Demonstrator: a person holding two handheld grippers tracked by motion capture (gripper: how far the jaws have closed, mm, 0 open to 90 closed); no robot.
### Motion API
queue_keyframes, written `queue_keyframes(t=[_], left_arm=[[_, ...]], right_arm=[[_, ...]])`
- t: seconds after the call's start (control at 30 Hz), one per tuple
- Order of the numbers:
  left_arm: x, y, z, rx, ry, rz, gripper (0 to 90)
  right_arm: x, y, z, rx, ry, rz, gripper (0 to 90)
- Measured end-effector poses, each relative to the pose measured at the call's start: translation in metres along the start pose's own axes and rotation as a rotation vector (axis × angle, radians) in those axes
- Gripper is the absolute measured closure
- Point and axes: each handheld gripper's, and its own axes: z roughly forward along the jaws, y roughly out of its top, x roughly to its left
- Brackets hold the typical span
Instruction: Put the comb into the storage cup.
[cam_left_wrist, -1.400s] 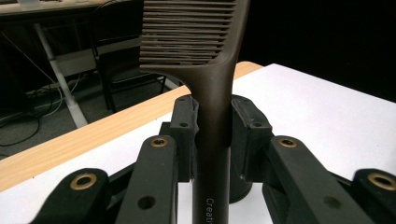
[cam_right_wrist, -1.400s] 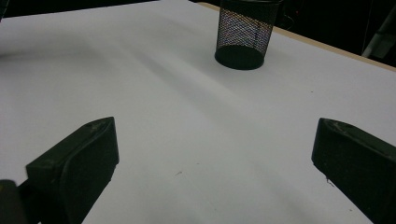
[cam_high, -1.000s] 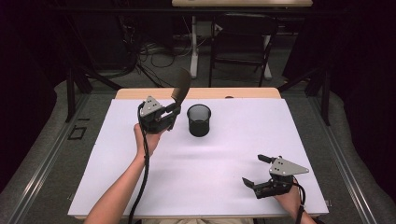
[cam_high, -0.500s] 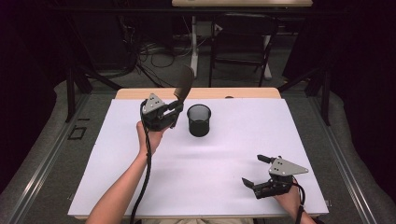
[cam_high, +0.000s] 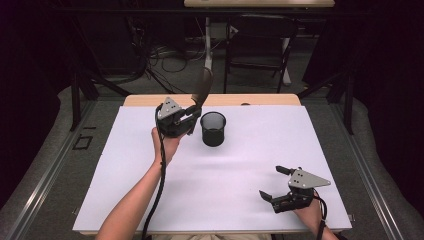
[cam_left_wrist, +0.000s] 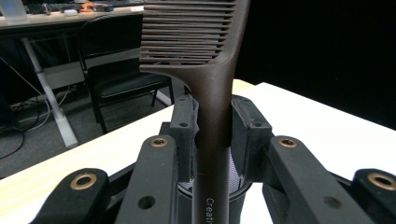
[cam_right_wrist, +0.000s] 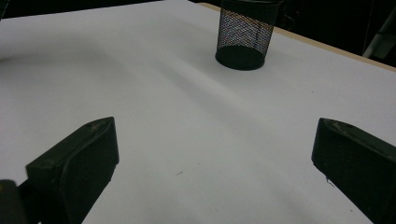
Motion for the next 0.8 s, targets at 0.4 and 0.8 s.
queue_keyframes(t=[0.4,0.8], left_arm=[[0.0,0.005,0.006,-0.014,-0.006,-0.011,72.6],[0.0,0.008,0.014,-0.023,-0.01,-0.024,72.6]], right_arm=[[0.0,0.0,0.001,-0.001,0.001,0.0,0.2],[0.0,0.0,0.0,0.001,0.003,0.0,0.2]])
